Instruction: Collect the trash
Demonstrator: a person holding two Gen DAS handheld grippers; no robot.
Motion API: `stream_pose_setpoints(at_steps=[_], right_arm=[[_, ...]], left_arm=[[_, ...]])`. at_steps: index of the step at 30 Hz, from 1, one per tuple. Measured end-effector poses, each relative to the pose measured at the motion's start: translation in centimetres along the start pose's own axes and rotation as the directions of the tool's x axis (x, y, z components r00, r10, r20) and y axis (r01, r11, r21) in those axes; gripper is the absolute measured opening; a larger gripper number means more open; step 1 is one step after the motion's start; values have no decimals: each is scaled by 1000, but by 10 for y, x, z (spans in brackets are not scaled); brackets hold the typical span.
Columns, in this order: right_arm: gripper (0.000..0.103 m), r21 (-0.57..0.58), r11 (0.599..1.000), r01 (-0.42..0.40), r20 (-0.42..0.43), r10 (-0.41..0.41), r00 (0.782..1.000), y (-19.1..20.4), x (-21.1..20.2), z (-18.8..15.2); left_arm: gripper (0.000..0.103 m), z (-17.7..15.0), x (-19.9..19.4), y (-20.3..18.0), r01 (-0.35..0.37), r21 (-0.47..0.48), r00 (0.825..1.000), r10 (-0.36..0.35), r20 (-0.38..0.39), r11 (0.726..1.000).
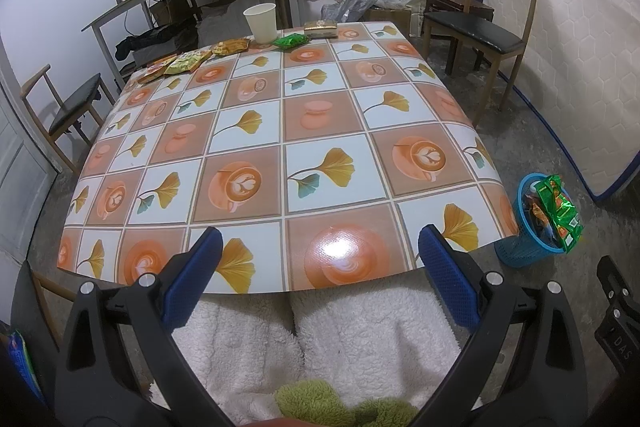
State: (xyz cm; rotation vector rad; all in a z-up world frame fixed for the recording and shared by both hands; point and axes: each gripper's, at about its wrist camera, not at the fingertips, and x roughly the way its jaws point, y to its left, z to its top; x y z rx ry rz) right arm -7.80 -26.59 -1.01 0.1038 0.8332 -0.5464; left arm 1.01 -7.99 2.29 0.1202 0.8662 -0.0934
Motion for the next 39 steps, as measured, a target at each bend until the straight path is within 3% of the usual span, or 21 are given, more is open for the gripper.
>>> stream_pose_setpoints(at_steps=[39], right_arm=[[96, 4, 1000, -7, 10, 7, 1000, 10, -4, 9]], left_arm=[[94, 2, 0, 3, 8, 5, 1000, -8, -7, 1000]])
